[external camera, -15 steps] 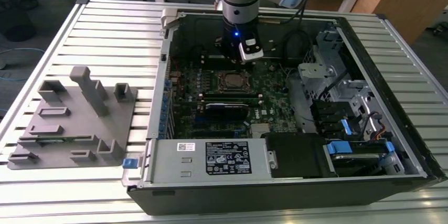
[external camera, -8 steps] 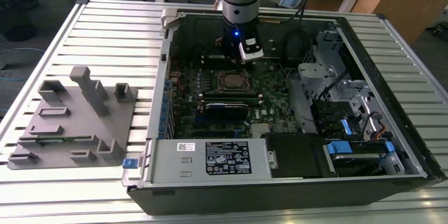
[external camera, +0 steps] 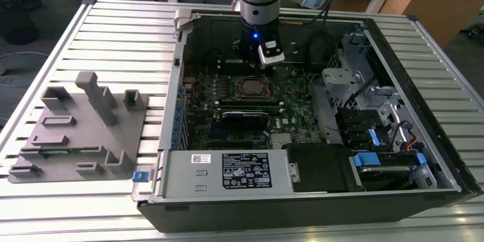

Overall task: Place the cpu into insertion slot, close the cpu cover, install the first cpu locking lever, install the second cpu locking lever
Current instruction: 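Install the first cpu locking lever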

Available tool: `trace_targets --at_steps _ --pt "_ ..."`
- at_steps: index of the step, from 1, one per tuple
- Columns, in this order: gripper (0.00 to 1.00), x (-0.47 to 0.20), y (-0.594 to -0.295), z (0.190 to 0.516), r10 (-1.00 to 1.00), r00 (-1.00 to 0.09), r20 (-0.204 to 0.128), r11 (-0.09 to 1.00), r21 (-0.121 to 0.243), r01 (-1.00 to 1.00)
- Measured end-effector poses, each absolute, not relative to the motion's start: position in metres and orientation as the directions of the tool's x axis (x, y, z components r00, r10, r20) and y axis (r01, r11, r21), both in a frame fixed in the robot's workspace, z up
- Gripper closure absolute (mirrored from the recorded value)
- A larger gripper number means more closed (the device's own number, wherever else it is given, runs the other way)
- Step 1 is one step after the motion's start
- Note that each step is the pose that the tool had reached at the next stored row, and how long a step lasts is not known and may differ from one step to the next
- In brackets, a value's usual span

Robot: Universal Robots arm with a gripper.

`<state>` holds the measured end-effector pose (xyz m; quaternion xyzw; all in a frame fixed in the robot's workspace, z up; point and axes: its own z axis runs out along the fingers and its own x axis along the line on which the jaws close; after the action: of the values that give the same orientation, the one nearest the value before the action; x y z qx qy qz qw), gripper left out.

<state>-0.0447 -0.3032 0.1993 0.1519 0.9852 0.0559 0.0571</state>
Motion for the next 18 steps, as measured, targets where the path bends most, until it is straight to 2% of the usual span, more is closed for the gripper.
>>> trace_targets --at_steps 18 --pt "0.89 -0.0485 -0.3028 0.1984 0.305 -0.946 -0.107 0.948 0.127 0.291"
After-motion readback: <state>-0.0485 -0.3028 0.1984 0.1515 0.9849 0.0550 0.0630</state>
